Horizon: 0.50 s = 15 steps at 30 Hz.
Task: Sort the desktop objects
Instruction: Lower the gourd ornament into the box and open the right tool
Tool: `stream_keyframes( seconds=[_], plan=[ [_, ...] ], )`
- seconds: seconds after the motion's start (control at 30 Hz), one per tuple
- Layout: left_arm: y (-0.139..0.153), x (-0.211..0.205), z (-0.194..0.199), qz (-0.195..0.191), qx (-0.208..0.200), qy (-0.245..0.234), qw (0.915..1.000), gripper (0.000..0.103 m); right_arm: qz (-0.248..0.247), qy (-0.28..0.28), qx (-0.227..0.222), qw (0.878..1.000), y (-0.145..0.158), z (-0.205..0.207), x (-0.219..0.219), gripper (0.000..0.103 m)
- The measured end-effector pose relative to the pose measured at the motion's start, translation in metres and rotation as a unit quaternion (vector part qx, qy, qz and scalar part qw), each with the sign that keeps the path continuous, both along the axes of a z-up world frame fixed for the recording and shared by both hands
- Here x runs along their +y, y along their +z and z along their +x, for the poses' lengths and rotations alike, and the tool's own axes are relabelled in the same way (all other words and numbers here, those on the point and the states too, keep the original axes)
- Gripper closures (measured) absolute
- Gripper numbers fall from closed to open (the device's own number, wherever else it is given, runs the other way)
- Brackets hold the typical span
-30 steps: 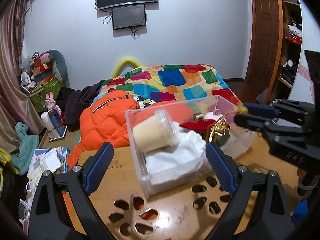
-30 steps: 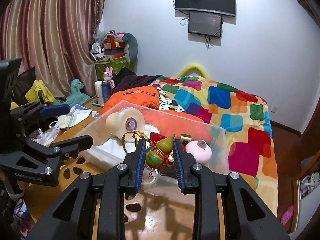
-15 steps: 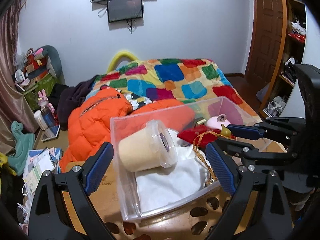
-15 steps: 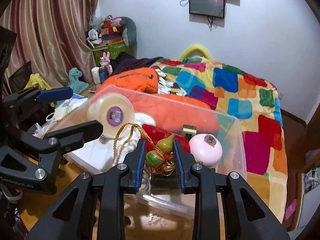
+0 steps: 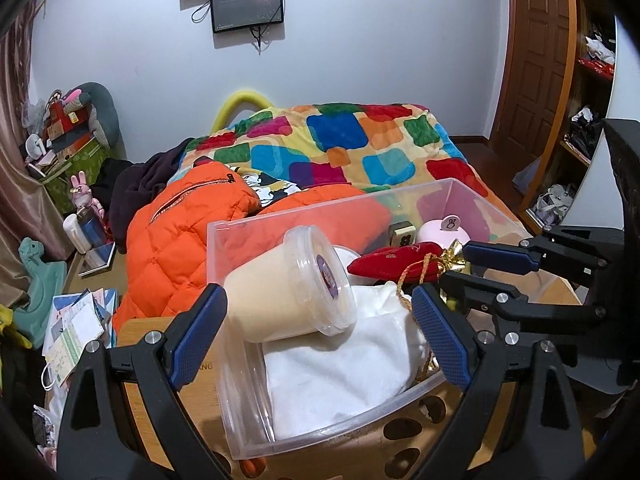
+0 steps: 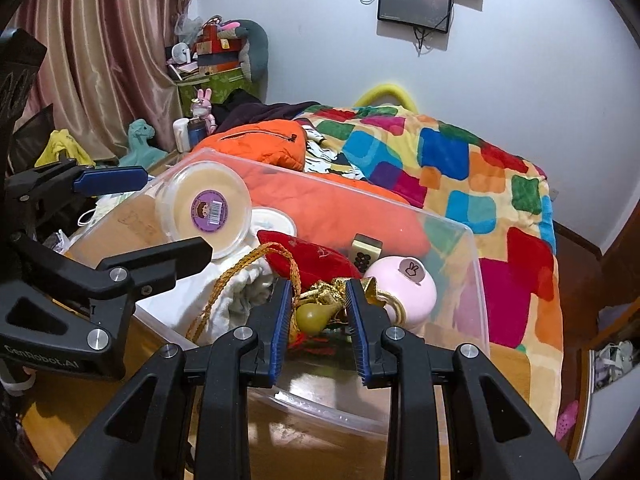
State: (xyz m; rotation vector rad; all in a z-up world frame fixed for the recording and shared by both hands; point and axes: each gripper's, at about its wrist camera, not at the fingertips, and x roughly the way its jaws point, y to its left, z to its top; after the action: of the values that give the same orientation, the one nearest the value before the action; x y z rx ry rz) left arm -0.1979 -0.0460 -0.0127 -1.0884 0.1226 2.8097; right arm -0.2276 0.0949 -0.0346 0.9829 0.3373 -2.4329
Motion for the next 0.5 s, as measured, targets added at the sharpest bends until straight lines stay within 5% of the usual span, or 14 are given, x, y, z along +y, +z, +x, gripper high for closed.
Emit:
stream_keyframes(
  seconds=[0.37,0.5],
  plan=[
    [0.001,0.001,0.002,0.001,0.003,0.002,1.0000,0.009,0.005,-0.020,0.012,1.000,0.002,0.007,0.008,0.059],
    [0.005,-0.001,0.005,-0.002,0.011,0.013,0.9998,0.009,0.006,-0.040,0.021,0.999,0.004,0.009,0.013,0.040]
  ],
)
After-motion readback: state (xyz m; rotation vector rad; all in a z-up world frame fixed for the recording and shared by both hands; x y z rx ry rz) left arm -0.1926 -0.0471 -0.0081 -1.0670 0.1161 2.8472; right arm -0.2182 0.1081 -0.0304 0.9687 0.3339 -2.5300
